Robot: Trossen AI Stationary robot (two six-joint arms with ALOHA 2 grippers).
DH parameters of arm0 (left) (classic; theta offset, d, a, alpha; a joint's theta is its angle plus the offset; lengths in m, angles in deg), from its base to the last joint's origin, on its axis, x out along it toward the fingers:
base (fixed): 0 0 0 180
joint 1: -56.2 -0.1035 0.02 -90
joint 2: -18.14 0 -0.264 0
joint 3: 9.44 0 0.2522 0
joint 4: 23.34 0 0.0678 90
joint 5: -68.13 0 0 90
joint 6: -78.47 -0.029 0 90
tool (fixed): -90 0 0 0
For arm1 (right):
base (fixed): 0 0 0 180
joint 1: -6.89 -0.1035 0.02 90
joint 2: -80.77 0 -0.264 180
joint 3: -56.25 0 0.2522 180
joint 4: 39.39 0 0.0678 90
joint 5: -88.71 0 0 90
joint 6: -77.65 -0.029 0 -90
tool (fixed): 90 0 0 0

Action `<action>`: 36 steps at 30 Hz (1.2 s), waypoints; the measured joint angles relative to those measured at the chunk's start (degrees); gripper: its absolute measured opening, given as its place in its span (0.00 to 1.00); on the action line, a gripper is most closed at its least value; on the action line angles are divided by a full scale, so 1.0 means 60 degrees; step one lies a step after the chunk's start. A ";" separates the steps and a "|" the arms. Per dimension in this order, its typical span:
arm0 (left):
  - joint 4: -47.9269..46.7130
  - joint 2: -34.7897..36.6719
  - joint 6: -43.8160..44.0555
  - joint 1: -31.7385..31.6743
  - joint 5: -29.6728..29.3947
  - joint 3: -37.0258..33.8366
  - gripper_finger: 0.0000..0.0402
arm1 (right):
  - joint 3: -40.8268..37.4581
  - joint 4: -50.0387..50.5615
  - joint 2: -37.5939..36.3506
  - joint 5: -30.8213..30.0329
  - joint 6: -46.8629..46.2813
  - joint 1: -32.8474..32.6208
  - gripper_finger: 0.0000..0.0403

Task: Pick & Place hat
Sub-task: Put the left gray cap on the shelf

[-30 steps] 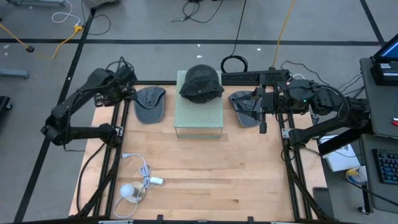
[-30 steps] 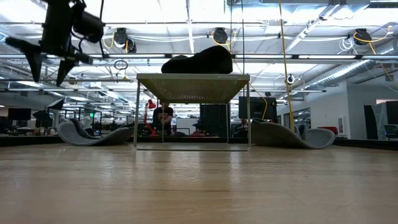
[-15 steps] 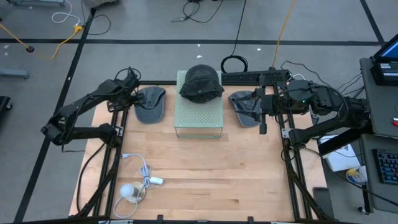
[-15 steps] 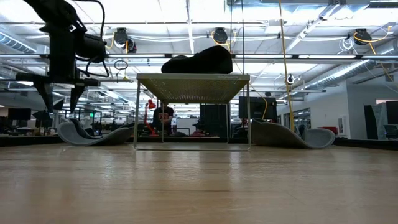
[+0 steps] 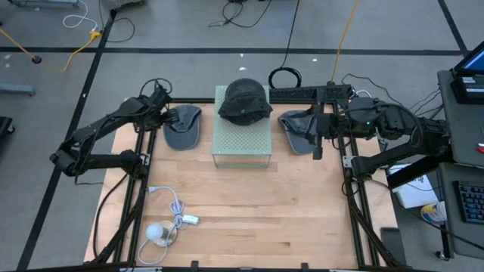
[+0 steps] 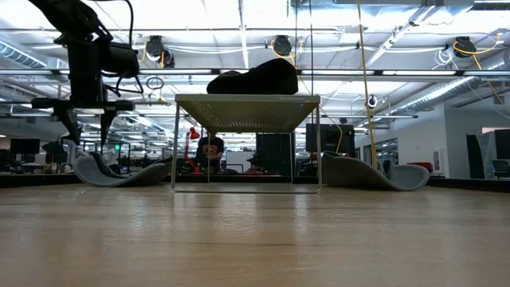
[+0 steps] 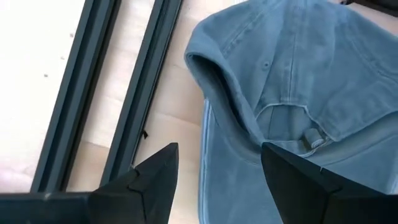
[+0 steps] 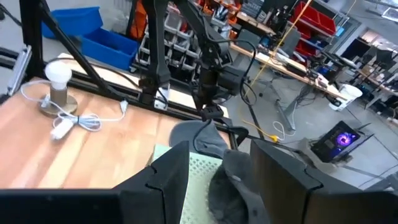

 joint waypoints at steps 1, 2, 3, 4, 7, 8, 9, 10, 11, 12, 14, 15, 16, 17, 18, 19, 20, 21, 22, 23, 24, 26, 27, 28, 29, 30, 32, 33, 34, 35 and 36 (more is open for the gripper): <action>-0.0003 -0.0025 0.0094 -0.0003 0.0000 0.0000 0.58 | 0.0000 -0.0033 0.0000 0.0013 -0.0057 -0.0003 0.41; 0.0000 -0.0063 0.0158 -0.0003 0.0003 0.0000 0.58 | 0.0000 -0.0058 0.0000 0.0017 -0.0146 -0.0004 0.41; 0.0031 -0.0115 0.0165 -0.0003 0.0009 0.0000 0.58 | 0.0000 -0.0066 0.0000 0.0025 -0.0231 -0.0004 0.41; 0.0056 -0.0172 0.0157 -0.0003 0.0010 0.0000 0.58 | 0.0000 -0.0060 0.0000 0.0024 -0.0305 -0.0004 0.41; 0.0172 -0.0434 -0.0011 -0.0003 0.0026 0.0000 0.58 | 0.0000 -0.0063 0.0000 0.0022 -0.0422 -0.0004 0.41; 0.0250 -0.0534 -0.0097 -0.0003 0.0088 0.0000 0.58 | 0.0000 -0.0063 0.0000 0.0020 -0.0425 -0.0004 0.41; 0.0320 -0.0630 -0.0184 -0.0003 0.0170 0.0000 0.58 | 0.0000 -0.0063 0.0000 0.0020 -0.0435 -0.0004 0.41; 0.0375 -0.0729 -0.0261 -0.0003 0.0250 0.0000 0.58 | 0.0000 -0.0063 0.0000 0.0021 -0.0459 -0.0004 0.41; 0.0443 -0.0828 -0.0325 0.0000 0.0293 0.0000 0.58 | 0.0000 -0.0063 0.0003 0.0024 -0.0496 -0.0004 0.41; 0.0524 -0.0920 -0.0396 0.0000 0.0354 -0.0004 0.58 | 0.0000 -0.0063 0.0004 0.0024 -0.0539 -0.0004 0.41; 0.0740 -0.1077 -0.0481 0.0000 0.0453 -0.0004 0.58 | 0.0000 -0.0063 0.0004 0.0024 -0.0610 -0.0004 0.41; 0.0767 -0.1147 -0.0487 0.0000 0.0487 -0.0004 0.58 | 0.0000 -0.0063 0.0004 0.0023 -0.0646 -0.0004 0.41; 0.0769 -0.1206 -0.0481 0.0000 0.0495 -0.0004 0.58 | 0.0000 -0.0063 0.0004 0.0024 -0.0684 -0.0004 0.41; 0.0770 -0.1254 -0.0484 0.0000 0.0491 -0.0004 0.58 | 0.0000 -0.0063 0.0004 0.0024 -0.0693 -0.0004 0.41; 0.0770 -0.1294 -0.0502 0.0000 0.0482 -0.0004 0.58 | 0.0000 -0.0063 0.0004 0.0024 -0.0693 -0.0004 0.41; 0.0776 -0.1321 -0.0534 0.0000 0.0475 -0.0004 0.58 | 0.0000 -0.0063 0.0004 0.0024 -0.0697 -0.0004 0.41; 0.0776 -0.1336 -0.0547 0.0000 0.0465 -0.0004 0.58 | 0.0000 -0.0063 0.0004 0.0024 -0.0697 -0.0004 0.41; 0.0800 -0.1336 -0.0569 0.0000 0.0459 -0.0004 0.58 | 0.0000 -0.0063 0.0004 0.0024 -0.0697 -0.0004 0.41; 0.0819 -0.1333 -0.0570 0.0000 0.0452 -0.0004 0.58 | 0.0000 -0.0063 0.0004 0.0024 -0.0697 -0.0004 0.41; 0.0833 -0.1333 -0.0567 0.0000 0.0452 -0.0004 0.58 | 0.0000 -0.0063 0.0004 0.0024 -0.0697 -0.0004 0.41; 0.0843 -0.1336 -0.0567 0.0000 0.0448 -0.0004 0.58 | 0.0000 -0.0063 0.0004 0.0024 -0.0695 -0.0004 0.41; 0.0945 -0.1333 -0.0571 0.0000 0.0449 -0.0004 0.58 | 0.0000 -0.0063 0.0004 0.0024 -0.0687 -0.0004 0.41; 0.0995 -0.1333 -0.0570 0.0000 0.0456 -0.0004 0.58 | 0.0000 -0.0063 0.0004 0.0024 -0.0686 -0.0004 0.41; 0.1052 -0.1333 -0.0558 0.0000 0.0469 -0.0004 0.58 | 0.0000 -0.0063 0.0004 0.0024 -0.0692 -0.0004 0.41; 0.1120 -0.1333 -0.0538 -0.0003 0.0511 -0.0004 0.58 | 0.0000 -0.0063 0.0004 0.0023 -0.0693 -0.0004 0.41; 0.1188 -0.1333 -0.0538 -0.0003 0.0552 -0.0004 0.58 | 0.0000 -0.0063 0.0004 0.0024 -0.0693 -0.0004 0.41; 0.1287 -0.1333 -0.0538 0.0000 0.0672 -0.0004 0.58 | 0.0000 -0.0063 0.0004 0.0024 -0.0693 -0.0004 0.41; 0.1297 -0.1333 -0.0538 0.0000 0.0699 -0.0004 0.58 | 0.0000 -0.0063 0.0004 0.0024 -0.0693 -0.0004 0.41; 0.1292 -0.1333 -0.0538 0.0000 0.0702 -0.0004 0.58 | 0.0000 -0.0063 0.0004 0.0021 -0.0693 -0.0004 0.41; 0.1280 -0.1333 -0.0538 0.0000 0.0703 -0.0004 0.58 | 0.0000 -0.0063 0.0004 0.0024 -0.0693 -0.0004 0.41; 0.1270 -0.1333 -0.0538 0.0000 0.0703 -0.0004 0.58 | 0.0000 -0.0063 0.0004 0.0024 -0.0693 -0.0004 0.41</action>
